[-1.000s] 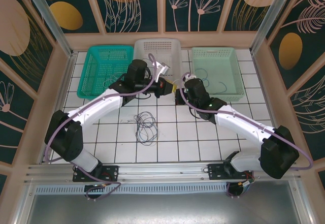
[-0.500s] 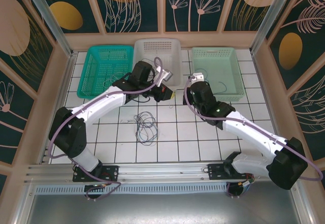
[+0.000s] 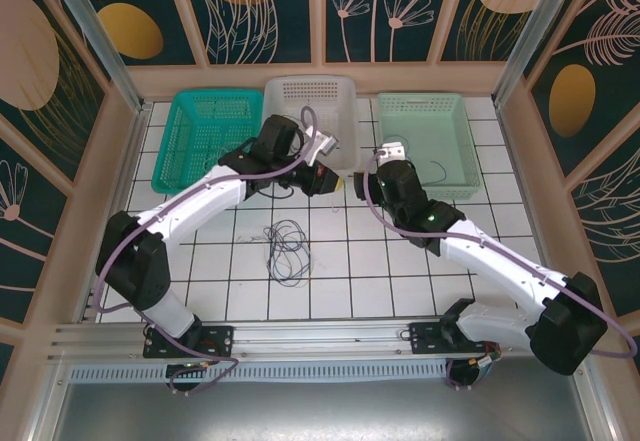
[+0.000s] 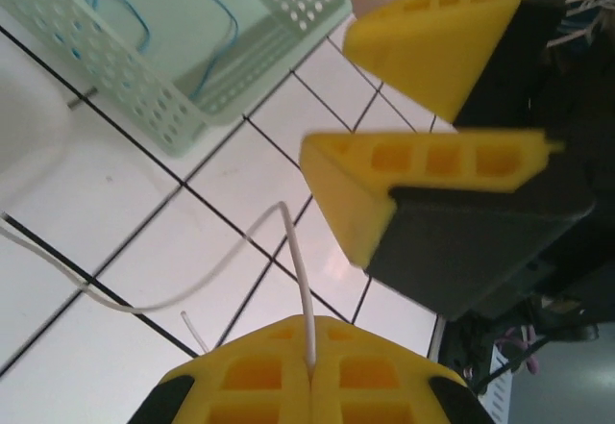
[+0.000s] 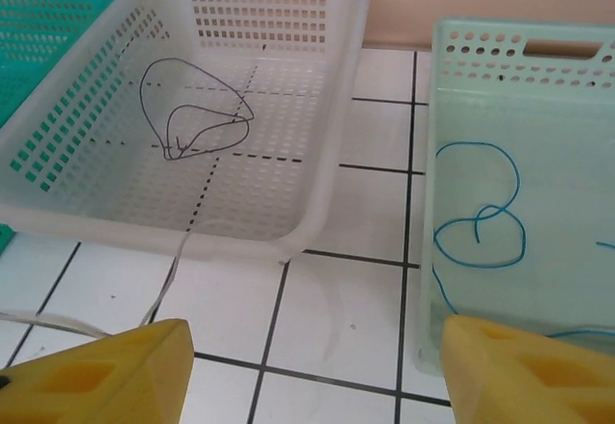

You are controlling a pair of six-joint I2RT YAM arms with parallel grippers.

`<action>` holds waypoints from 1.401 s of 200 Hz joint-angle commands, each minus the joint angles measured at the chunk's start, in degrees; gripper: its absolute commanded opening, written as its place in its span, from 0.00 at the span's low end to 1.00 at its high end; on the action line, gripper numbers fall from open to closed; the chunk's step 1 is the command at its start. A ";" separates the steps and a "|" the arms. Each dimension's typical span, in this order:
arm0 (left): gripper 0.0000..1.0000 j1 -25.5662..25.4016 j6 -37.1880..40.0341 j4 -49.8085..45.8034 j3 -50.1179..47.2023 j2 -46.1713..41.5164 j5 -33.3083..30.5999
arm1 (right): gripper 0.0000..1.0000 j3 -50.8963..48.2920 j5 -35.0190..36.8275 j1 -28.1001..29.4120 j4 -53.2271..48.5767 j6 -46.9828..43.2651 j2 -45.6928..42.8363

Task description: Untangle the cables

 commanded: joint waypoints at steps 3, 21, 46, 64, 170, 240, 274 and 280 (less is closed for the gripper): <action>0.00 3.97 -3.39 -2.87 5.83 -1.12 -4.16 | 0.77 -0.28 2.63 -0.76 0.99 2.28 -3.88; 0.00 8.58 -4.48 -4.80 8.17 -3.29 -8.52 | 0.80 -1.31 2.52 -1.35 0.68 3.59 -6.11; 0.00 13.93 -4.42 -4.73 9.50 -7.63 -12.80 | 0.82 -3.40 1.44 -2.16 0.72 4.79 -8.88; 0.00 16.00 -3.71 -5.05 10.42 -10.05 -16.81 | 0.82 -4.46 0.41 -2.86 0.47 5.63 -9.75; 0.00 34.09 -8.84 5.23 -5.13 -10.26 -23.97 | 0.66 -6.44 -17.91 -2.01 4.04 9.47 1.16; 0.06 37.21 -11.26 9.56 -10.86 -6.28 -25.29 | 0.64 -6.07 -27.08 6.03 11.68 7.16 10.52; 0.37 37.53 -11.93 9.35 -13.21 -5.02 -25.56 | 0.64 -2.24 -30.86 9.80 12.78 6.25 17.51; 0.46 37.53 -12.06 9.35 -13.70 -5.00 -25.77 | 0.64 -1.43 -31.83 10.23 12.75 6.27 18.89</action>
